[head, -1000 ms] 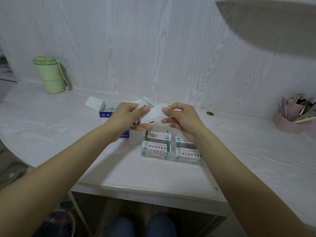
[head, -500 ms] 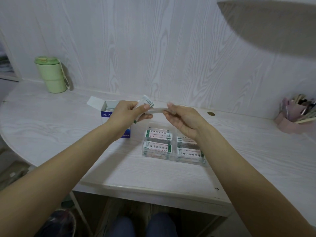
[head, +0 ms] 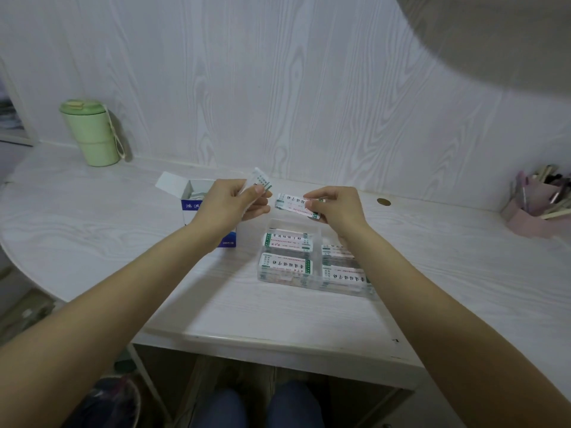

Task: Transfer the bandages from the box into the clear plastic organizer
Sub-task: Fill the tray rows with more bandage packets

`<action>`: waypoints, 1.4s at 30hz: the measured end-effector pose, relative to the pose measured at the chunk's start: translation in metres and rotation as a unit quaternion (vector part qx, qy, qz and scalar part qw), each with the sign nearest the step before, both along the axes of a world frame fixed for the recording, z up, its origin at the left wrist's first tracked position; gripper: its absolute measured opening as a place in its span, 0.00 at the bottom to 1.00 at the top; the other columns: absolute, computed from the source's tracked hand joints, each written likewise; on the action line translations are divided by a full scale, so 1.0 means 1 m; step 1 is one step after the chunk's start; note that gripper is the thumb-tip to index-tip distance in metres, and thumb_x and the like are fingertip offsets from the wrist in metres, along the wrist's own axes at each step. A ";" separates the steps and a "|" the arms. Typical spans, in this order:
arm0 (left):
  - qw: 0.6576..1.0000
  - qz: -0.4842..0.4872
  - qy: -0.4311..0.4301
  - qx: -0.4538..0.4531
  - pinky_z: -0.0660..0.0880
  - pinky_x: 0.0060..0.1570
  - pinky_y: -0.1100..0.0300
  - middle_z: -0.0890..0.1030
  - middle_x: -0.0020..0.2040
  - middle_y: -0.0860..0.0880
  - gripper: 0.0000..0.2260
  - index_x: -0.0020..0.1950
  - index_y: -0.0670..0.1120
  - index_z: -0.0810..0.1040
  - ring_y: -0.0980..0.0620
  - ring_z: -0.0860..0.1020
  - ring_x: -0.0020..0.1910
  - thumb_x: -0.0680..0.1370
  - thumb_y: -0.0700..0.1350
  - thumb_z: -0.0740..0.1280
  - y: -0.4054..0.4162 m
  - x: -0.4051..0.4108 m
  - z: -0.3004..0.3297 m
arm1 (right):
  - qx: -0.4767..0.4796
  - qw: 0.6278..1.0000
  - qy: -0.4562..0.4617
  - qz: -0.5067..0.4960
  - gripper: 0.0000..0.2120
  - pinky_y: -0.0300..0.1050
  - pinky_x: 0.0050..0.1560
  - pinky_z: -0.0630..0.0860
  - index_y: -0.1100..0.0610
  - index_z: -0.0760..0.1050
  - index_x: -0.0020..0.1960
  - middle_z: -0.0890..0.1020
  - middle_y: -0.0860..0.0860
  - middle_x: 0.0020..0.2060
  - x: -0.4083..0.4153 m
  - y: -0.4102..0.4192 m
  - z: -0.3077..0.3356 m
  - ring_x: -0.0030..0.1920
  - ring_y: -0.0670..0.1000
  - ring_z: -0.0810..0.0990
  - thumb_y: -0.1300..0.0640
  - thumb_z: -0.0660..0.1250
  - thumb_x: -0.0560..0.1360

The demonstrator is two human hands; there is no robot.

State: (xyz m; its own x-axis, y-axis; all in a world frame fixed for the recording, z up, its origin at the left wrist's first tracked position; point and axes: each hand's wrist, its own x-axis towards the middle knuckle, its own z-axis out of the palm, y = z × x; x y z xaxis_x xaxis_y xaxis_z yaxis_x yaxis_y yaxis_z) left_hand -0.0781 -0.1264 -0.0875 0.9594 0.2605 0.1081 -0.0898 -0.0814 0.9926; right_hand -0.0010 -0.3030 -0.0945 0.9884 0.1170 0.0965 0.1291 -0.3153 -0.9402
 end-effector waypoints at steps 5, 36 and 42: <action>1.000 -0.006 0.008 0.008 0.80 0.45 0.64 0.81 0.48 0.37 0.10 0.44 0.42 0.78 0.46 0.83 0.47 0.81 0.42 0.60 -0.001 0.004 -0.003 | -0.139 0.989 -0.012 0.044 0.04 0.41 0.41 0.76 0.56 0.83 0.42 0.78 0.48 0.35 0.009 0.003 -0.010 0.37 0.47 0.76 0.65 0.73 0.70; 0.998 -0.063 0.022 0.015 0.76 0.29 0.66 0.83 0.39 0.45 0.12 0.48 0.43 0.77 0.53 0.82 0.30 0.83 0.46 0.56 -0.004 -0.013 0.012 | -0.487 0.863 -0.071 0.112 0.10 0.46 0.44 0.76 0.60 0.79 0.53 0.81 0.57 0.48 0.013 0.035 -0.014 0.46 0.58 0.81 0.66 0.64 0.74; 0.997 -0.062 0.026 0.047 0.73 0.26 0.66 0.84 0.38 0.50 0.11 0.48 0.45 0.78 0.55 0.78 0.26 0.82 0.46 0.58 -0.002 -0.016 0.012 | -0.494 0.853 -0.092 0.141 0.12 0.51 0.50 0.79 0.60 0.78 0.56 0.79 0.58 0.51 0.015 0.032 -0.015 0.48 0.58 0.80 0.67 0.62 0.76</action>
